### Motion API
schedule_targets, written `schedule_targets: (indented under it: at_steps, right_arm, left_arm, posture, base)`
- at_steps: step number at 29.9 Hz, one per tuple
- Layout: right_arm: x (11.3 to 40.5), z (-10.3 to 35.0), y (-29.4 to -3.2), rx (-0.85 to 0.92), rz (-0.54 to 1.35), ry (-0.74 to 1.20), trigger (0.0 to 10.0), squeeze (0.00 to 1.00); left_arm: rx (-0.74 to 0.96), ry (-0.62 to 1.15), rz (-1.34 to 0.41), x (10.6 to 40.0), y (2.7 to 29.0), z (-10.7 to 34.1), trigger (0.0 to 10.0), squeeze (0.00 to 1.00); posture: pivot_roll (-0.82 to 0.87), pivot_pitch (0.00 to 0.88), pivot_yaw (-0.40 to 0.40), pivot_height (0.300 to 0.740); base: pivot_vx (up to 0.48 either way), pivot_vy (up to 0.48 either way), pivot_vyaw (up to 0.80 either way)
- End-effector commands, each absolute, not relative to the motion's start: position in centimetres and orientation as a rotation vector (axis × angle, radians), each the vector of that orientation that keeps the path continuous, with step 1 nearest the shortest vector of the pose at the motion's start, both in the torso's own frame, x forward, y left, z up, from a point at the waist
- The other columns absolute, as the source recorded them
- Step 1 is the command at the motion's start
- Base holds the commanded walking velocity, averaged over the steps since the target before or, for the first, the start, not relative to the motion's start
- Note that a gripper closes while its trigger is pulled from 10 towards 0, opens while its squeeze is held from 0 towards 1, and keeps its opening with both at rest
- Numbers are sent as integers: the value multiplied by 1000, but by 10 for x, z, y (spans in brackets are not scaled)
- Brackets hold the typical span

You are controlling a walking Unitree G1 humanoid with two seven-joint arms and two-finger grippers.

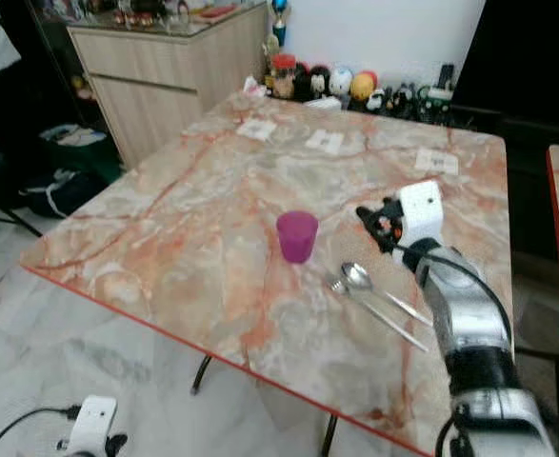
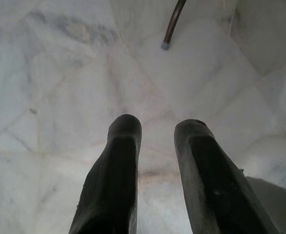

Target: Setting the table

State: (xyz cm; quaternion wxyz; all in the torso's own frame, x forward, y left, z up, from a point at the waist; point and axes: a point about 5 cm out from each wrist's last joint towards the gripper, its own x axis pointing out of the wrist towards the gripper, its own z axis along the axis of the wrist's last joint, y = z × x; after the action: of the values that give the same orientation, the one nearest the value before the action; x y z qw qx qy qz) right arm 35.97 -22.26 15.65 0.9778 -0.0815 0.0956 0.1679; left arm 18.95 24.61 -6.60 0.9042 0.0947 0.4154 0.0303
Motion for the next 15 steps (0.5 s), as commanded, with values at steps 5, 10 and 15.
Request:
schedule_targets:
  at_steps: [5,10,15]
  right_arm:
    - [357,146,-234,-224,443,316,10000,0]
    - [351,138,-249,-217,457,373,10000,0]
    - [344,129,-253,-189,468,397,10000,0]
  left_arm:
    - [182,865,71,191,248,-65,10000,0]
    - [180,859,68,194,247,-64,10000,0]
    - [183,860,61,193,246,-64,10000,0]
  posture:
    - [44,42,10,740]
    - [42,54,13,740]
    - [40,61,19,740]
  base:
    - [0,0,0]
    - [0,0,0]
    - [0,0,0]
